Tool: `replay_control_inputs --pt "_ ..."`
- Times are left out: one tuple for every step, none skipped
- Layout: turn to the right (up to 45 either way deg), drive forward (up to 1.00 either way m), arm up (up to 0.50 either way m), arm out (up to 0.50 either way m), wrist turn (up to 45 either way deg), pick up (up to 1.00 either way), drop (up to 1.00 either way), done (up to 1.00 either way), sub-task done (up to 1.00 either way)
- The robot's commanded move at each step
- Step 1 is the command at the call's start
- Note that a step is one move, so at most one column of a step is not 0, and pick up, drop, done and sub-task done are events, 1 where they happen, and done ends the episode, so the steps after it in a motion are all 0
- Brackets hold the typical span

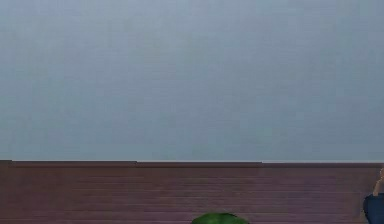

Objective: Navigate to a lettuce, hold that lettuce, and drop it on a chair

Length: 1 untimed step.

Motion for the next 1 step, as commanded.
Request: replay_control_inputs --pt "30.0 0.0 0.0 0.0 0.0 0.0 0.0 0.0 0.0"
